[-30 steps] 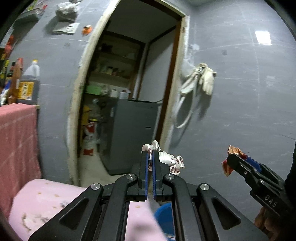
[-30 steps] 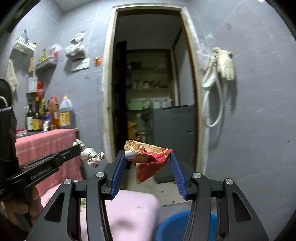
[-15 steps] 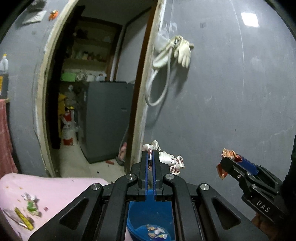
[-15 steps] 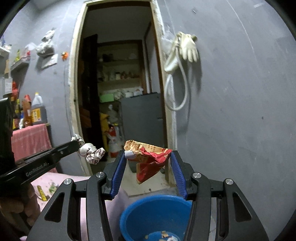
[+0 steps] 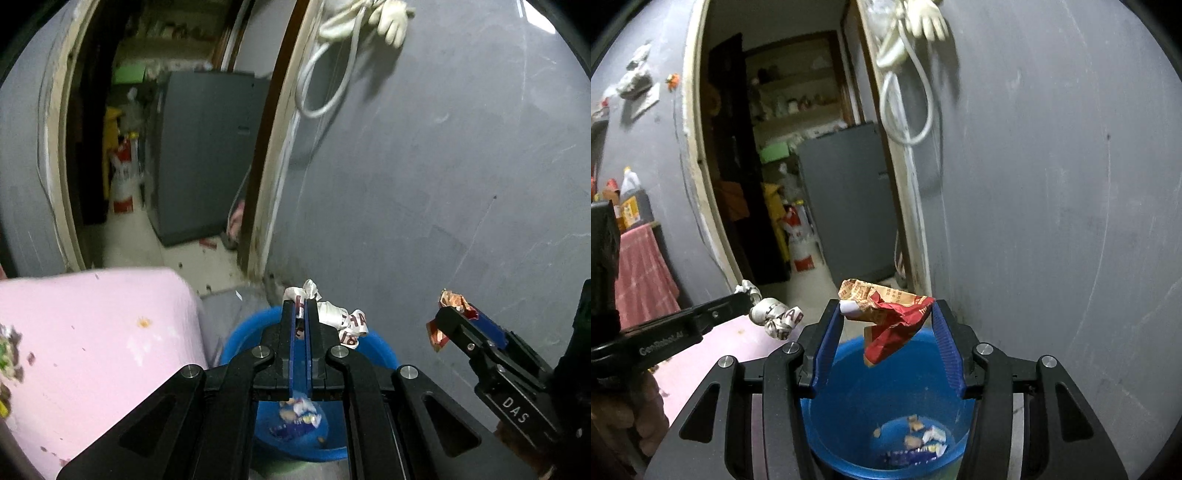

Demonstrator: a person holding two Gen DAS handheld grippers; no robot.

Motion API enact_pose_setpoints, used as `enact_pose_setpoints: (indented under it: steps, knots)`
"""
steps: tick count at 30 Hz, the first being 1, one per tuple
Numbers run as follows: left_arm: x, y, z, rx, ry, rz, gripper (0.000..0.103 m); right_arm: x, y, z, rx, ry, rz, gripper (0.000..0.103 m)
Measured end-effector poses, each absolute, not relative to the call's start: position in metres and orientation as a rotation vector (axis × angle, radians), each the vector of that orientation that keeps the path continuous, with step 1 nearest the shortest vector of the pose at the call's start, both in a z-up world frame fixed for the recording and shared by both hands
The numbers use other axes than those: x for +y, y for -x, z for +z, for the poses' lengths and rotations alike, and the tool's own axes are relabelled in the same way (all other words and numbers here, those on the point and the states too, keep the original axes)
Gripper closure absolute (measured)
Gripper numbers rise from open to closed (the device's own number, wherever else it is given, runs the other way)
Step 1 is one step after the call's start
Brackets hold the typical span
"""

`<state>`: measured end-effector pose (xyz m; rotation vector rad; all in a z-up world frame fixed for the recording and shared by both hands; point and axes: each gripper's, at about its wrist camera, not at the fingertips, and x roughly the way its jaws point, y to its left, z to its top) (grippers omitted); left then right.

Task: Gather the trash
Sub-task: 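Open both grippers to drop the pieces into the blue basin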

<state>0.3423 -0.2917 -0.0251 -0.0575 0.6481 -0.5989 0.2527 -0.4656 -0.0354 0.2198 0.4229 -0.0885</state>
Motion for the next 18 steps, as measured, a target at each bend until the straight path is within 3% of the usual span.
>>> enact_pose_setpoints:
  steps: [12, 18]
  knots:
    - [-0.307, -0.364, -0.072, 0.816, 0.035, -0.593, 0.097, -0.485, -0.273, -0.079, 0.564, -0.308, -0.099, 0.054]
    - [-0.305, -0.369, -0.078, 0.831, 0.035, -0.59, 0.095, -0.488, -0.274, -0.082, 0.574, -0.321, -0.097, 0.047]
